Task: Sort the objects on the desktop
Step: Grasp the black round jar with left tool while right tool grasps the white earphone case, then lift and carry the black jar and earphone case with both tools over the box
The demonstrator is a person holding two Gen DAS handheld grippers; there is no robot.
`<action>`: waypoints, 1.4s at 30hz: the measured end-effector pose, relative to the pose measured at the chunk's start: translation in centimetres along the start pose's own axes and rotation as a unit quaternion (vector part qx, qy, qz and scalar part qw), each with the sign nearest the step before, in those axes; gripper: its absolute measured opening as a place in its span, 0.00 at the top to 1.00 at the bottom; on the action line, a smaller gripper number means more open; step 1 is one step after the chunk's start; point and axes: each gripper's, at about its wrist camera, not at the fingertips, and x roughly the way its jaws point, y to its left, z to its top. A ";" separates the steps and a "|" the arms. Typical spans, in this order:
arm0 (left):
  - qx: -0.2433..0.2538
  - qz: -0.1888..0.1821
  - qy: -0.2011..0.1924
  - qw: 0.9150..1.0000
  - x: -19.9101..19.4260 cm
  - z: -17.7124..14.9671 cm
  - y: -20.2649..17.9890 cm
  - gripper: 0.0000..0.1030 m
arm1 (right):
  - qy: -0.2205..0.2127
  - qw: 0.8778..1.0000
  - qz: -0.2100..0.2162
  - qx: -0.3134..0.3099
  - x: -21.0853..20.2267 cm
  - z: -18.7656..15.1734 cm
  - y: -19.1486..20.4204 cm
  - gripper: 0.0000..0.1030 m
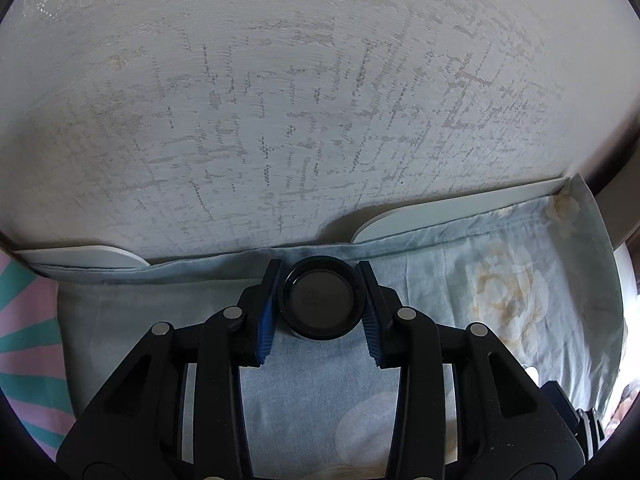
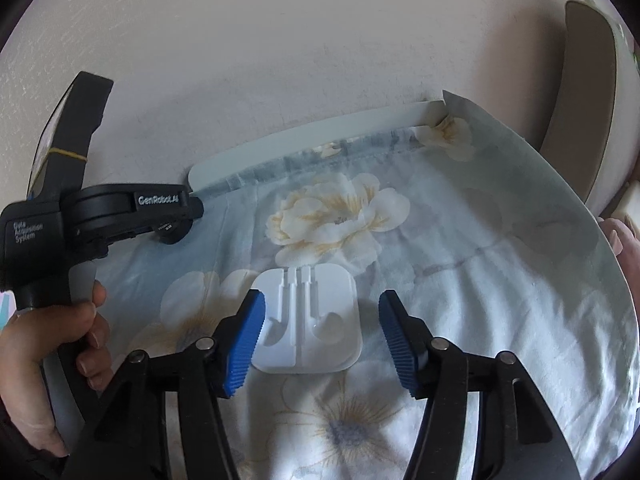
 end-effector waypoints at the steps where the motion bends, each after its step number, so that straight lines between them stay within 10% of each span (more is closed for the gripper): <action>1: -0.001 0.000 0.000 1.000 0.1 0.0 0.0 0.68 | -0.001 1.000 0.002 -0.002 0.0 0.0 0.1 0.46; 30: 0.001 -0.010 -0.002 1.000 1.6 1.2 -1.2 0.68 | -0.002 0.999 -0.008 -0.052 -2.5 -2.2 0.3 0.46; 42: -0.007 -0.026 -0.023 0.999 -8.3 1.0 -2.9 0.68 | -0.038 0.994 0.043 -0.091 -9.7 2.1 1.2 0.46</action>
